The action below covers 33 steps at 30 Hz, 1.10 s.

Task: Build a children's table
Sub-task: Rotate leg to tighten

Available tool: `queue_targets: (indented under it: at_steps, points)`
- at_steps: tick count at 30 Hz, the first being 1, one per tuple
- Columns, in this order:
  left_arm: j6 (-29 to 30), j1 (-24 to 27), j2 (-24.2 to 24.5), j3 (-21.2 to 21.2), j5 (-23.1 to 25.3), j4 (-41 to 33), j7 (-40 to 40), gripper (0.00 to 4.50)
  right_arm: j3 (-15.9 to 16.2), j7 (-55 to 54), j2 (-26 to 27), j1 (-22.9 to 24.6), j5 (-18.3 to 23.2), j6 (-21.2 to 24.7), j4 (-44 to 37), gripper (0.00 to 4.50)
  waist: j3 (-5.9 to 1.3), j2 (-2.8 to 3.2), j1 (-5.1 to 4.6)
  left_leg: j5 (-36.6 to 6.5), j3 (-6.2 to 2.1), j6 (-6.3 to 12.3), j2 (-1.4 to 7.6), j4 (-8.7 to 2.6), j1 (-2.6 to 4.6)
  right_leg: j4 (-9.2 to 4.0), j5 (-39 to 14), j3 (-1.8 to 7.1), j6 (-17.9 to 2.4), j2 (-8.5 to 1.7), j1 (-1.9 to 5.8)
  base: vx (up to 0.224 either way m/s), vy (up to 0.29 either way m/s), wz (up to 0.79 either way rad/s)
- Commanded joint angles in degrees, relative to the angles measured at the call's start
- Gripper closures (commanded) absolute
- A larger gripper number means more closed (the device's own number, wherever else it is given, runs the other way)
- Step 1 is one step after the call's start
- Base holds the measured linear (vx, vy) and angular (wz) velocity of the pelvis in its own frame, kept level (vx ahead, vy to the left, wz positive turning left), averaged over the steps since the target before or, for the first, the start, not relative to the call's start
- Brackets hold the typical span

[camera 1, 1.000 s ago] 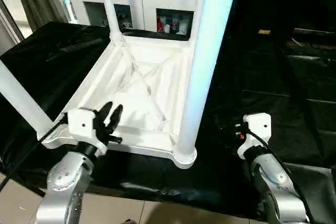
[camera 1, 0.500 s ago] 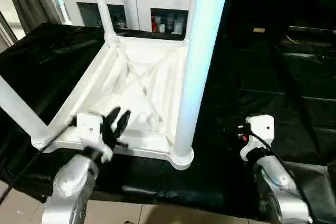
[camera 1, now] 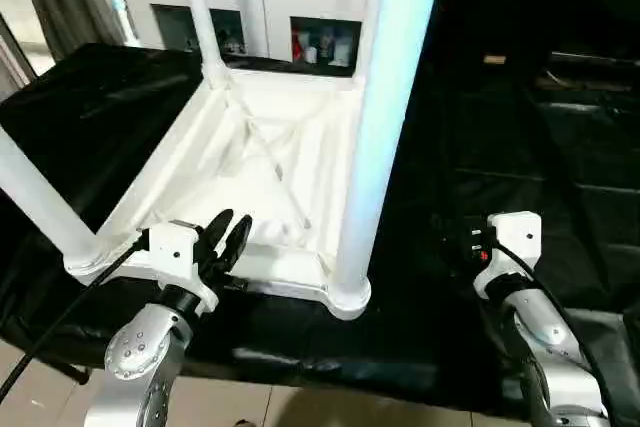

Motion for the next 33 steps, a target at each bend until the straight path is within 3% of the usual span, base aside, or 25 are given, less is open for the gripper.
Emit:
queue_targets:
  at_steps: [1, 3, 4, 5, 6, 7, 8, 9, 10, 11, 13, 16, 17, 18, 19, 21, 22, 24, 25, 26, 28, 29, 30, 31, 33]
  points:
    - [-0.1, 0.0, 0.2, -0.2, 0.8, -0.1, 0.0, 3.05, 0.9, 0.7, 0.2, -0.1, 0.2, 0.2, -0.1, 0.61, -4.75, -0.12, 0.50, 11.7, 0.13, 16.76, -1.15, -0.83, 1.31, -4.30, 19.9, -0.50, -14.6, -1.46, 1.69, -0.152, 0.032, 0.04]
    - [0.0, -0.6, 0.2, -0.1, 1.1, 0.3, 0.2, 3.05, 1.5, 1.8, -0.1, -0.1, 0.5, 0.4, -0.8, 0.61, -2.35, 0.84, -0.77, -22.1, -0.11, 9.24, 1.18, -2.84, 3.91, -7.88, -28.8, -3.08, -6.9, -1.77, 0.85, -0.163, 0.041, -0.02]
    - [0.0, -0.9, 0.2, -0.1, 1.2, 0.5, 0.2, 3.05, 1.8, 2.6, -0.2, -0.1, 0.9, 0.6, -1.1, 0.61, -1.47, 1.27, -1.45, -31.7, -0.57, 5.51, 1.85, -3.59, 4.93, -8.06, -37.7, -4.40, -2.6, -1.03, 0.65, -0.187, 0.040, -0.13]
    - [0.0, -1.2, 0.2, -0.1, 1.2, 0.6, 0.2, 3.05, 2.0, 3.2, -0.4, -0.1, 1.1, 0.9, -1.3, 0.61, -0.17, 2.40, -0.48, -50.0, -1.38, -1.13, 6.36, -11.01, 2.32, 2.04, -35.4, -5.55, 1.7, 1.04, 4.60, -0.187, 0.040, -0.13]
    - [0.1, -1.6, 0.2, -0.1, 1.3, 0.8, 0.2, 3.05, 2.2, 4.0, -0.5, -0.1, 1.6, 1.3, -1.7, 0.61, 1.15, 2.42, 4.90, -60.4, 4.49, -7.64, 4.79, -15.29, -4.52, 13.40, -24.3, -6.61, -1.9, 1.48, 9.25, -0.265, 0.042, 0.08]
    - [0.1, -1.8, 0.1, -0.1, 1.3, 0.9, 0.3, 3.05, 2.2, 4.3, -0.6, -0.1, 1.8, 1.6, -1.8, 0.61, 1.17, 2.73, 7.75, -63.1, 7.94, -9.10, 3.45, -15.82, -5.45, 15.87, -24.6, -7.78, -2.7, 2.29, 9.20, -0.229, -0.054, 0.24]
    - [0.1, -1.9, 0.1, -0.1, 1.2, 0.9, 0.3, 3.05, 2.2, 4.3, -0.6, -0.2, 1.9, 1.7, -1.9, 0.61, -1.03, 0.68, 10.00, -44.3, 8.99, -8.48, 5.24, -10.45, -4.98, 17.37, -40.5, 1.40, -0.3, 0.02, 11.15, -0.229, -0.054, 0.24]
    - [0.1, -2.1, 0.0, -0.2, 1.1, 1.0, 0.4, 3.05, 2.2, 4.3, -0.6, -0.3, 2.0, 1.9, -2.1, 0.61, -0.04, -6.14, 3.46, -16.9, 2.76, -6.51, 1.99, 12.68, 7.32, -3.10, -80.5, 6.37, 9.4, -5.47, -4.85, -0.022, -0.193, 0.23]
    - [0.0, -2.1, 0.0, -0.2, 1.1, 1.0, 0.5, 3.05, 2.2, 4.3, -0.6, -0.4, 2.0, 2.0, -2.1, 0.61, 0.36, -0.65, 6.02, -9.3, -1.77, -1.87, 0.71, 12.43, 4.98, -6.18, -81.8, 11.89, 5.6, -10.40, -0.42, 0.017, -0.070, 0.15]
    - [0.0, -2.2, 0.0, -0.2, 1.1, 1.0, 0.5, 3.05, 2.1, 4.2, -0.6, -0.4, 2.1, 2.0, -2.1, 0.61, 1.99, -3.08, 6.94, -9.6, -4.30, -0.39, -2.17, 12.35, -0.19, -4.26, -74.4, 13.58, 4.7, -6.94, 5.10, 0.017, -0.070, 0.15]
    - [0.0, -2.1, 0.1, -0.2, 1.4, 0.9, 0.7, 3.05, 2.1, 3.9, -0.4, -0.3, 2.0, 1.9, -1.9, 0.61, 0.36, -1.84, 10.50, -14.3, -5.19, -0.21, -1.44, 8.47, 4.21, -2.62, -54.7, 16.03, 2.7, -6.68, 5.75, -0.059, 0.066, 0.37]
    - [0.1, -2.2, 0.1, -0.2, 1.4, 1.0, 0.9, 3.05, 2.2, 3.9, -0.2, -0.1, 1.8, 1.7, -1.8, 0.61, -1.04, -2.04, 11.02, -9.8, -5.81, 8.39, -2.22, 4.91, 4.24, -2.48, -19.2, 18.45, -3.2, -5.53, 10.18, -0.066, 0.150, 0.32]
    - [0.1, -2.2, 0.1, -0.2, 1.4, 1.0, 0.9, 3.05, 2.0, 3.5, 0.0, 0.0, 1.8, 1.4, -1.9, 0.61, -2.09, -1.12, 10.44, -3.2, -5.76, 12.74, -1.93, 2.38, 5.79, -0.91, -3.0, 15.91, -3.6, -2.74, 9.68, -0.051, 0.239, 0.21]
    - [0.1, -2.1, 0.1, -0.1, 1.6, 0.9, 0.9, 3.05, 1.7, 2.9, 0.2, 0.1, 1.9, 1.2, -1.9, 0.61, -2.52, 0.29, 7.07, 5.9, -6.97, 24.75, 0.35, -1.16, 11.45, 4.79, 1.5, 8.24, -2.3, 1.98, 3.22, -0.034, 0.299, 0.08]
    - [0.1, -1.9, 0.0, 0.0, 1.9, 0.8, 0.8, 3.05, 1.1, 1.7, 0.4, 0.0, 1.9, 1.1, -1.6, 0.61, -3.30, 2.09, 4.57, 12.5, -8.90, 36.90, 1.80, -2.66, 13.35, 11.60, -11.6, 1.55, -1.9, 1.28, -0.87, -0.028, 0.286, -0.01]
    - [-0.2, -1.8, 0.1, -0.1, 2.1, 0.9, 0.6, 3.05, 0.5, 0.5, 0.6, 0.0, 1.7, 1.0, -1.1, 0.61, -2.01, 1.71, 4.14, 21.6, -6.32, 37.86, 2.34, -4.11, 8.42, 14.25, -14.6, -1.97, 2.9, 0.30, -1.20, -0.033, 0.272, -0.01]
    - [-0.3, -1.8, 0.2, -0.1, 2.2, 1.0, 0.5, 3.05, 0.2, 0.0, 0.7, 0.0, 1.5, 0.9, -0.9, 0.61, -1.81, 1.39, 3.68, 20.0, -5.77, 36.85, 2.32, -4.57, 7.88, 14.22, -14.1, -2.59, 4.0, -0.09, -0.79, -0.062, 0.241, -0.05]
    - [-0.3, -1.9, 0.5, -0.3, 2.2, 1.1, 0.4, 3.05, -0.3, -2.7, 0.0, 0.3, -1.3, 0.4, 0.1, 0.61, -1.90, -1.50, 2.78, 5.9, -3.23, 25.31, -0.32, -3.58, 7.81, 5.47, -6.9, 0.19, 4.1, -3.99, 1.30, -0.061, 0.222, -0.07]
    - [-0.2, -2.0, 0.6, -0.3, 2.2, 1.2, 0.3, 3.05, -1.0, -4.3, -0.4, 0.3, -2.4, 0.0, 1.0, 0.61, -2.71, -3.92, 3.03, -2.9, -2.09, 18.12, -2.43, 0.37, 6.52, 1.47, -6.7, 4.59, 5.7, -9.72, 3.28, -0.044, 0.172, 0.02]
    - [-0.1, -2.1, 0.7, -0.3, 2.2, 1.3, 0.3, 3.05, -1.6, -5.7, -0.7, 0.3, -3.4, -0.4, 1.8, 0.61, -2.21, -2.81, 5.35, -15.8, -6.94, 5.03, -3.24, 11.57, 2.33, -5.44, -18.6, 14.57, 3.6, -22.16, 5.66, -0.044, 0.172, 0.02]
    - [-0.3, -2.4, 0.7, -0.1, 1.8, 1.4, -0.1, 3.05, -3.2, -7.9, -1.0, -0.2, -3.9, -0.6, 3.2, 0.61, -0.61, -2.70, 3.01, -15.4, -8.94, -5.84, -4.24, 11.65, 1.22, -5.39, -24.7, 7.62, -2.6, -16.45, 8.13, -0.043, 0.206, -0.16]
    - [-0.9, -2.5, 0.6, 0.0, 1.4, 1.6, -0.6, 3.05, -3.7, -8.3, -1.1, -0.5, -3.7, -0.6, 3.6, 0.61, -1.04, -1.94, 2.97, -11.2, -8.01, -5.48, -3.84, 6.26, 3.43, -5.08, -22.0, 4.96, -11.2, -11.04, 8.61, -0.046, 0.231, -0.20]
    - [-0.6, -2.7, 0.6, 0.1, 1.3, 1.6, -0.5, 3.05, -4.6, -9.3, -1.2, -0.8, -3.3, -0.6, 4.0, 0.61, -0.82, 0.08, 1.92, -6.8, -7.32, -2.57, -2.36, -1.77, 6.56, -4.12, -22.3, 0.54, -13.1, -5.43, 7.59, -0.047, 0.307, 0.02]
    - [-0.5, -2.9, 0.6, 0.3, 1.4, 1.8, -0.3, 3.05, -5.6, -10.1, -1.4, -1.1, -2.8, -0.5, 4.4, 0.61, -1.03, 1.95, -0.59, -10.8, -8.28, 4.33, 0.99, -5.70, 8.45, 0.27, -15.8, -0.69, -9.8, 1.00, 5.12, -0.053, 0.276, 0.16]
    - [-0.2, -3.6, 0.6, 0.5, 1.7, 2.3, 0.1, 3.05, -6.7, -9.8, -2.9, -1.4, -2.2, -0.8, 5.6, 0.61, -1.46, 3.22, -1.46, -15.6, -9.03, 2.33, 3.02, -6.46, 8.59, 1.70, -6.5, -0.05, -8.6, -0.29, 5.44, -0.052, 0.255, 0.18]
